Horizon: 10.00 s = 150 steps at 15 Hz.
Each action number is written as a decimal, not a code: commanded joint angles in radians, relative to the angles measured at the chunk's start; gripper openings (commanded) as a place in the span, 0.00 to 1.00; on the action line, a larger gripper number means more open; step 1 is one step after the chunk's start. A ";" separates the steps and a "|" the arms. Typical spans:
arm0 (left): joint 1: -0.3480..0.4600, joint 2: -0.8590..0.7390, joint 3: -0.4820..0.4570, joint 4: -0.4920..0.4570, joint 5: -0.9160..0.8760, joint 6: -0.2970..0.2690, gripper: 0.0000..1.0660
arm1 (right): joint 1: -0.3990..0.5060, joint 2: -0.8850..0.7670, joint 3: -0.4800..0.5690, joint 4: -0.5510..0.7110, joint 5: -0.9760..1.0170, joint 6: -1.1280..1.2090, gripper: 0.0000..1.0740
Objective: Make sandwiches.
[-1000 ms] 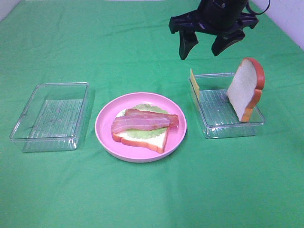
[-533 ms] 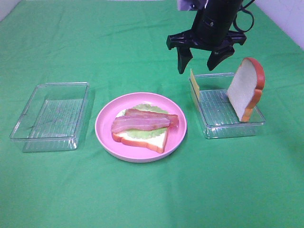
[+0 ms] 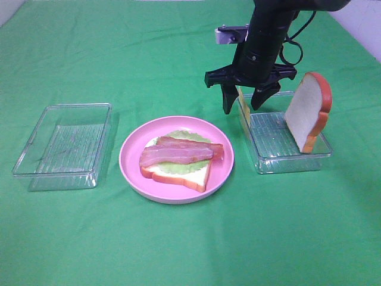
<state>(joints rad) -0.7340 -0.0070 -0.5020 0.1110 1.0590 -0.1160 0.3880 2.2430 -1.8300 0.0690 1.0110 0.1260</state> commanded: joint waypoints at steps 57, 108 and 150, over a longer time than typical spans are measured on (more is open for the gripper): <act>-0.007 -0.007 0.002 -0.007 -0.009 -0.002 0.75 | 0.042 -0.458 0.285 -0.112 -0.147 0.058 0.69; -0.007 -0.007 0.002 -0.007 -0.009 -0.002 0.75 | 0.129 -0.359 0.719 1.189 -0.484 -0.583 0.00; -0.007 -0.007 0.002 -0.006 -0.010 -0.002 0.75 | 0.126 -1.919 1.200 0.027 0.184 -0.181 0.67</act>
<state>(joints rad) -0.7340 -0.0070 -0.5020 0.1090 1.0590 -0.1160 0.5150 0.3380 -0.6360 0.1090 1.1860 -0.0350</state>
